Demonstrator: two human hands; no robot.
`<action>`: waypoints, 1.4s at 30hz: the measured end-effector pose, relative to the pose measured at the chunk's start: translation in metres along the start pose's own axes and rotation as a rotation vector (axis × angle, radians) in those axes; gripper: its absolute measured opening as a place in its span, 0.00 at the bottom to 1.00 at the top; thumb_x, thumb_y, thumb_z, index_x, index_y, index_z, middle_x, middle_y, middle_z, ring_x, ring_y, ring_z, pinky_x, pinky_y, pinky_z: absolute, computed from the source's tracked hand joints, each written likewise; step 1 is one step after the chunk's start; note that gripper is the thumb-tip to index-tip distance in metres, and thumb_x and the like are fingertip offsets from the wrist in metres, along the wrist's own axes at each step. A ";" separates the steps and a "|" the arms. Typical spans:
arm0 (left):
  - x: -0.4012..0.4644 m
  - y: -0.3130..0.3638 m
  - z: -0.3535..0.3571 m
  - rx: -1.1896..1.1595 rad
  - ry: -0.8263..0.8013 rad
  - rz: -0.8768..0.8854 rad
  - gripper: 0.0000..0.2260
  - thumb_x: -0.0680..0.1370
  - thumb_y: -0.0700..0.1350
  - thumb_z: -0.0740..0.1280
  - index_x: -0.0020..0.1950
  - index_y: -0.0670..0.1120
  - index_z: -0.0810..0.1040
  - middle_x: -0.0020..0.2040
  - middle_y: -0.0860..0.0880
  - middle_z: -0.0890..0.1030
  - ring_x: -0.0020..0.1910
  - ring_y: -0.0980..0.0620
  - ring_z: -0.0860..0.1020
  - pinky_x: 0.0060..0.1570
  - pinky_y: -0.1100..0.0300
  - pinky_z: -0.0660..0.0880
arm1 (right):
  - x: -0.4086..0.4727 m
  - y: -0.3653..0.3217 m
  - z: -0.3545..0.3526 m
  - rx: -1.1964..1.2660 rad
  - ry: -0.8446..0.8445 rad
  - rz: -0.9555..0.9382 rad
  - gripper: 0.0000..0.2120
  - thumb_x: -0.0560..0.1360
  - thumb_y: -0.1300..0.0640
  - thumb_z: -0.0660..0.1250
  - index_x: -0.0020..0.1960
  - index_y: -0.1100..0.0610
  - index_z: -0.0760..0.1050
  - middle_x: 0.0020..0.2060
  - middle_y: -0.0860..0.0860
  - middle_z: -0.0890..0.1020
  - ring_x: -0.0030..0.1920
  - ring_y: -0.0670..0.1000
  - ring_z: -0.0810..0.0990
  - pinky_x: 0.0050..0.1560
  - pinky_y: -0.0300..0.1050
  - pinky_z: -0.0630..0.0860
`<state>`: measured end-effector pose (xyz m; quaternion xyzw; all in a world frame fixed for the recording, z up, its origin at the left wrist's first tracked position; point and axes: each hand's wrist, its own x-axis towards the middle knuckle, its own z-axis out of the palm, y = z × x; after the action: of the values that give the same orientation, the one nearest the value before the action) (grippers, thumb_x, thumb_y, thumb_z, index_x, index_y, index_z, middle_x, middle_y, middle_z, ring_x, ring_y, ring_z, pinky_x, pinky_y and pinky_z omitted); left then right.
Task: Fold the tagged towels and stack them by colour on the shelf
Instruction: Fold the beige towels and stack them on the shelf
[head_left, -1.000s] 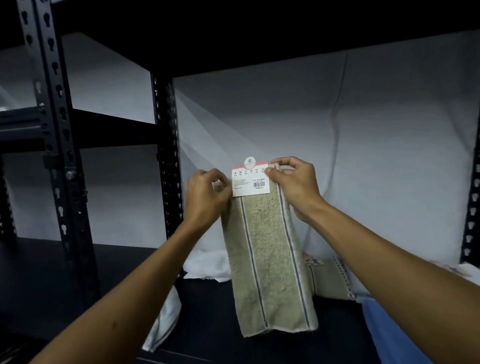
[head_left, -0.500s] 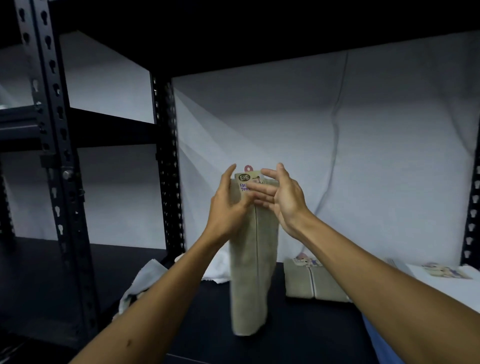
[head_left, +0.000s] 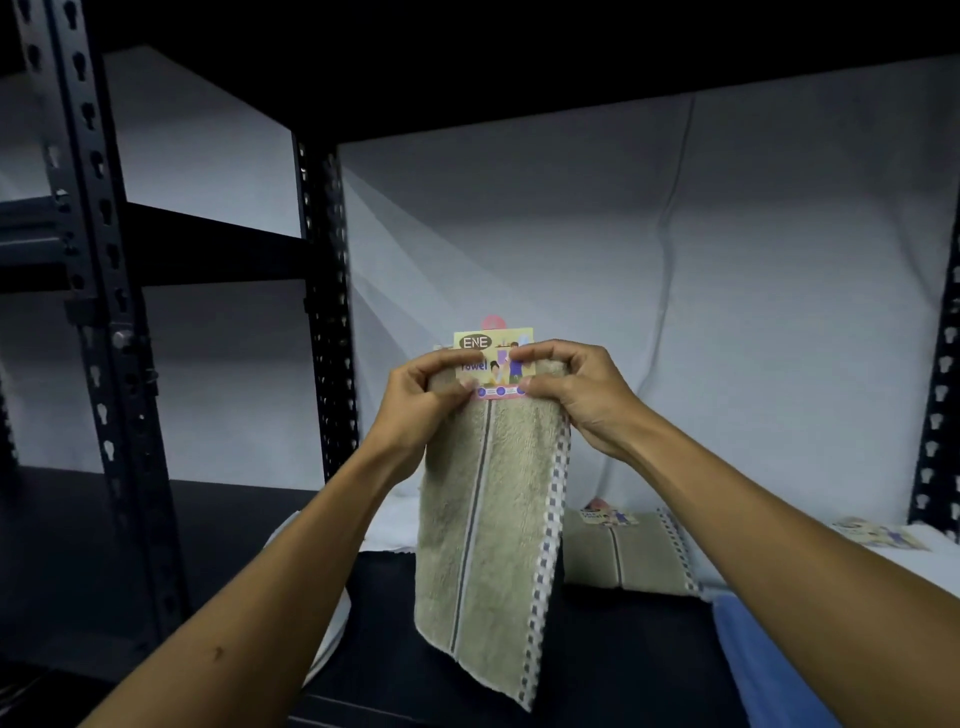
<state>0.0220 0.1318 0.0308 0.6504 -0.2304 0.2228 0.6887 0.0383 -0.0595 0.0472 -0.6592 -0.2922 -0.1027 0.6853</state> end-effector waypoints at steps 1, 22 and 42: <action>-0.003 -0.002 -0.002 -0.009 -0.039 -0.027 0.12 0.75 0.32 0.70 0.53 0.46 0.84 0.58 0.47 0.83 0.54 0.49 0.82 0.52 0.56 0.80 | 0.000 0.000 0.000 -0.018 0.033 -0.017 0.16 0.71 0.75 0.69 0.47 0.56 0.83 0.51 0.57 0.83 0.45 0.52 0.84 0.49 0.50 0.83; -0.089 -0.098 -0.071 0.119 0.113 -0.471 0.11 0.72 0.30 0.72 0.45 0.46 0.86 0.45 0.47 0.85 0.40 0.51 0.82 0.45 0.58 0.80 | -0.046 0.052 -0.067 -0.166 0.362 0.357 0.13 0.69 0.73 0.72 0.46 0.57 0.84 0.45 0.57 0.84 0.31 0.48 0.80 0.31 0.39 0.75; -0.096 -0.148 -0.072 0.350 0.261 -0.696 0.06 0.71 0.31 0.74 0.44 0.39 0.82 0.44 0.42 0.82 0.46 0.46 0.80 0.52 0.56 0.77 | -0.147 0.084 -0.079 -1.307 -0.256 0.694 0.07 0.72 0.56 0.72 0.45 0.56 0.74 0.38 0.55 0.82 0.35 0.54 0.82 0.36 0.45 0.79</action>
<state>0.0373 0.1950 -0.1479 0.7632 0.1339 0.0929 0.6252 -0.0153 -0.1624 -0.0988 -0.9929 -0.0245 0.0439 0.1081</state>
